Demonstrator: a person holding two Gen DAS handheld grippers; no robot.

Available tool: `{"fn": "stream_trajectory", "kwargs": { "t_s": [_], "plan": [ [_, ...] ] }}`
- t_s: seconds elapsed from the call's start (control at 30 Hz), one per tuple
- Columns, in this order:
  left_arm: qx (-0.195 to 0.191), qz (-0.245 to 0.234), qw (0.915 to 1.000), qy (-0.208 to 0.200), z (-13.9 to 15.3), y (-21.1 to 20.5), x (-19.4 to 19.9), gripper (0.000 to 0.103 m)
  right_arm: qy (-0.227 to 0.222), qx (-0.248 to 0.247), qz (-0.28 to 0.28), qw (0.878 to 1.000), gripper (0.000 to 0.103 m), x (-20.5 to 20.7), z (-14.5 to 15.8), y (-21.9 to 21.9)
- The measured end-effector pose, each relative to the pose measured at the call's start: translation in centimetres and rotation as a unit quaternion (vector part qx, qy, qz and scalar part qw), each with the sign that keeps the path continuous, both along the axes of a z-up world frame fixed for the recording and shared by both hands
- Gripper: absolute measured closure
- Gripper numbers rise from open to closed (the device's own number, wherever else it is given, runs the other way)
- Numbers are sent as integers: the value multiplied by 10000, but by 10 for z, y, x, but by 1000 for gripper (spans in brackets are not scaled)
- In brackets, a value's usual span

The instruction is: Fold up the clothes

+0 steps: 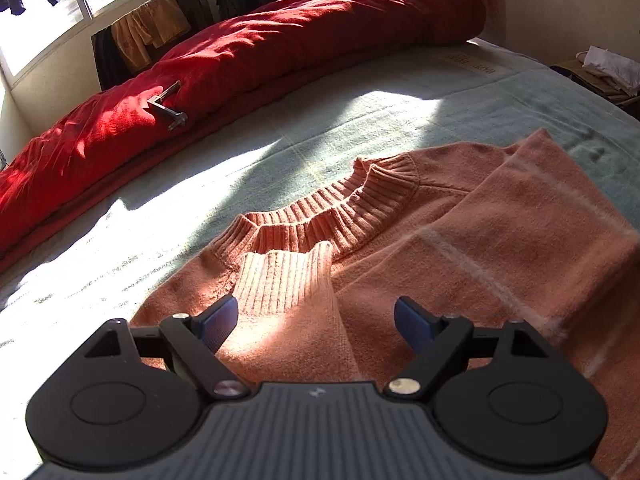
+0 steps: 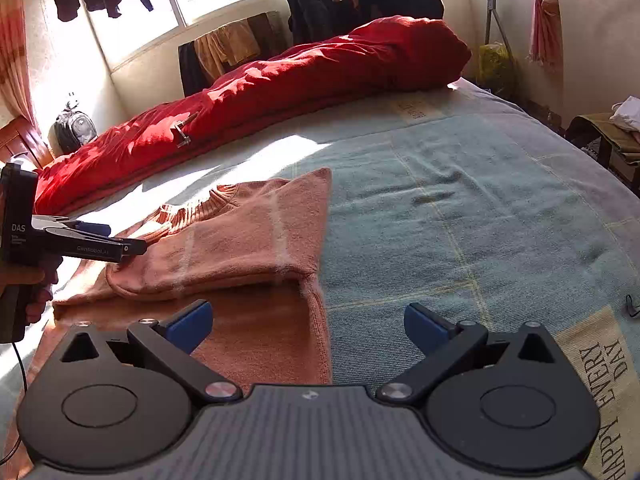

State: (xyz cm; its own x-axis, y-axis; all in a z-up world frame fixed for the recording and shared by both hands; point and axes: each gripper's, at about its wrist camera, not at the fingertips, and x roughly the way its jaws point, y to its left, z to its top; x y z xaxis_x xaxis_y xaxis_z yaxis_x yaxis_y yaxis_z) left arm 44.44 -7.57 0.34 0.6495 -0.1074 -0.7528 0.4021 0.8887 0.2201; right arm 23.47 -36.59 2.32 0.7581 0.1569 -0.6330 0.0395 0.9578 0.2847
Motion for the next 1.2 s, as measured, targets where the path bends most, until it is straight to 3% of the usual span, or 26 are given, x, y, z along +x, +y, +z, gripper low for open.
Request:
{"fn": "stream_trajectory", "kwargs": {
  "t_s": [0.33, 0.57, 0.73, 0.83, 0.97, 1.2],
  "plan": [
    [-529, 556, 9970, 43, 1, 77, -32, 17, 186, 35, -67, 9998, 0, 8, -8, 2],
    [-1364, 1116, 9844, 29, 4, 121, -69, 17, 189, -124, 240, 9995, 0, 24, -1, 23],
    [-2033, 914, 9748, -97, 4, 140, -80, 17, 219, -230, 398, 9987, 0, 34, 2, 35],
    [-2556, 907, 9625, -56, -1, 152, -70, 18, 277, -256, 442, 9983, 0, 37, 0, 39],
    [-3512, 1267, 9273, 254, -17, 173, -52, 18, 327, -278, 489, 9979, 0, 39, -2, 45],
    [-4004, 1763, 8965, 701, -29, 194, -57, 18, 334, -389, 354, 9981, 0, 35, 2, 42]
  ]
}}
